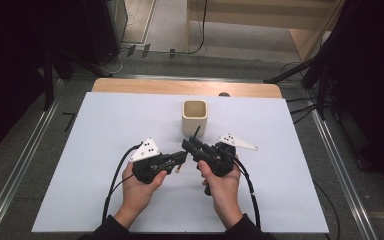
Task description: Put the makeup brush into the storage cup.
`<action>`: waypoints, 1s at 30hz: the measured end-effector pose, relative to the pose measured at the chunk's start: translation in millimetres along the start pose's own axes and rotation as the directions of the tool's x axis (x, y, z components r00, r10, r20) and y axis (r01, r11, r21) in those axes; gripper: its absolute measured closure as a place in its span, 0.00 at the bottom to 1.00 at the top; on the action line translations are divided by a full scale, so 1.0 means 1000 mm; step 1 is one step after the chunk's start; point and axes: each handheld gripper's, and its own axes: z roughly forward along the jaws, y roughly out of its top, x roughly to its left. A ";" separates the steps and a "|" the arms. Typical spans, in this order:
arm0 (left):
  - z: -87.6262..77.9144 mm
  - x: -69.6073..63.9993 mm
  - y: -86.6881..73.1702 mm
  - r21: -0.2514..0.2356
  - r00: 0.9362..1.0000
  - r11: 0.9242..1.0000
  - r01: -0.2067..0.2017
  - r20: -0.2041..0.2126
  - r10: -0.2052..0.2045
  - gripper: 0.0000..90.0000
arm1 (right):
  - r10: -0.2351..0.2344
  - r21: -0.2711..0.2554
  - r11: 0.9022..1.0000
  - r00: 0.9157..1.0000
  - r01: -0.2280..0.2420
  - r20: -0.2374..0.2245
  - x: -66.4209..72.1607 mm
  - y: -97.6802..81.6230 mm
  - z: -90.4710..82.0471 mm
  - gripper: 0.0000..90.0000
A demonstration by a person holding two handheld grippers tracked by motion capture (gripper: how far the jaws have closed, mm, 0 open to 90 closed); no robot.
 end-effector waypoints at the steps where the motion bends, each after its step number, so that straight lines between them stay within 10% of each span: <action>1: 0.000 0.000 0.000 0.000 1.000 1.000 -0.001 0.001 0.001 0.94 | 0.008 0.000 1.000 1.000 -0.008 -0.003 -0.001 0.000 0.000 0.73; 9: 0.001 0.001 -0.002 -0.005 1.000 1.000 0.011 0.014 -0.011 0.94 | 0.059 0.036 0.998 0.998 -0.058 -0.017 -0.003 -0.002 -0.001 0.94; 17: 0.006 0.004 -0.003 0.011 0.997 0.998 0.060 0.045 -0.061 0.78 | -0.084 0.003 0.996 0.996 0.084 0.018 0.005 -0.003 -0.002 0.95; 24: 0.009 0.002 -0.004 0.047 0.999 0.998 0.044 0.008 -0.045 0.79 | -0.248 0.004 0.969 0.967 0.248 0.064 0.021 -0.008 0.001 0.95; 30: 0.010 0.001 -0.003 0.067 1.000 0.998 0.014 0.017 -0.015 0.92 | -0.293 0.001 0.956 0.952 0.294 0.091 0.025 -0.009 0.001 0.94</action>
